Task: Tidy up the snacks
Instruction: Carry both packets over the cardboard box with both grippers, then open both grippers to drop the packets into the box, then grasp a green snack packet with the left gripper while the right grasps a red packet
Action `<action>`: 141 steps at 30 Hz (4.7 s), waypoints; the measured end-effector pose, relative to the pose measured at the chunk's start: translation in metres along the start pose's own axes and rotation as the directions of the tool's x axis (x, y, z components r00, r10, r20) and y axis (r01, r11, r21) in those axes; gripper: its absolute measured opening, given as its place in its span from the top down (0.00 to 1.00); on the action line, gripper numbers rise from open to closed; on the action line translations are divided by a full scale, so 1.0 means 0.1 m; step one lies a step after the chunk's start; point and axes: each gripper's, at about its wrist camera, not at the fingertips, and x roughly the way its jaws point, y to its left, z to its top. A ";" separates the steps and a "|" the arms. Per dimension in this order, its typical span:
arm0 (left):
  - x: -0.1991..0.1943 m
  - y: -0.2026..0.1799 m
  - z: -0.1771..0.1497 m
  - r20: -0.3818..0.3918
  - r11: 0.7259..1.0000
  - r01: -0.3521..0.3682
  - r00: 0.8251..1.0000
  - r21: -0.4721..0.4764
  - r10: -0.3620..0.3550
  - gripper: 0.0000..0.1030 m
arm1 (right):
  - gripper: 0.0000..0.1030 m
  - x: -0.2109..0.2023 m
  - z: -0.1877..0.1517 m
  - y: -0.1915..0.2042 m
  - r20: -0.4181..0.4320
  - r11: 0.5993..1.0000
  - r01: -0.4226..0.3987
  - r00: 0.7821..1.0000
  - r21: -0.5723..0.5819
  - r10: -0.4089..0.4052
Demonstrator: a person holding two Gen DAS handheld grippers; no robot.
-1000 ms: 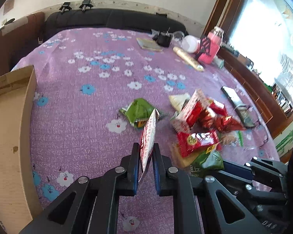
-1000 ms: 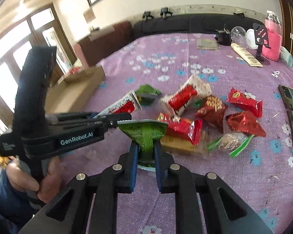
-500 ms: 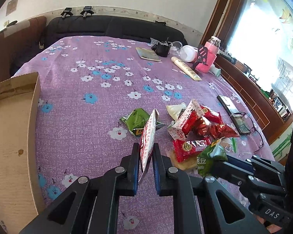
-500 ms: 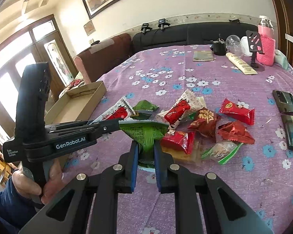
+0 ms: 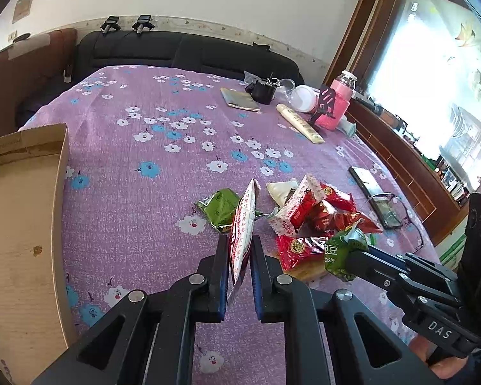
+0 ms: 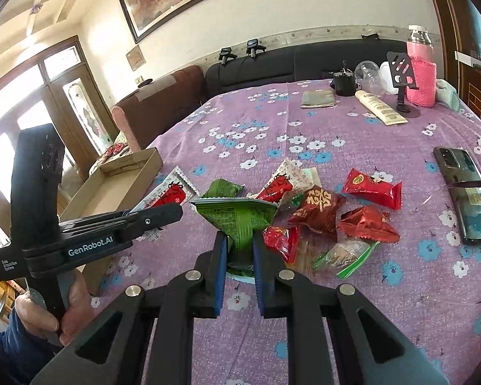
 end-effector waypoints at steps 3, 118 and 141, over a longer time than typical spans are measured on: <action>-0.05 0.03 -0.01 0.003 1.000 0.014 1.000 -0.020 -0.014 0.89 | 0.86 -0.02 0.01 -0.02 0.012 1.000 0.008 1.000 0.005 -0.008; -1.38 1.01 -0.38 0.105 0.960 -0.216 0.966 -0.178 0.237 0.47 | 0.74 0.16 0.27 1.10 -0.083 0.970 -0.234 0.970 -0.064 0.228; 0.09 0.07 0.43 -0.177 0.985 -0.109 0.981 -0.137 0.083 0.33 | 0.69 0.45 0.30 -0.35 -0.263 0.958 -0.202 0.931 0.205 0.253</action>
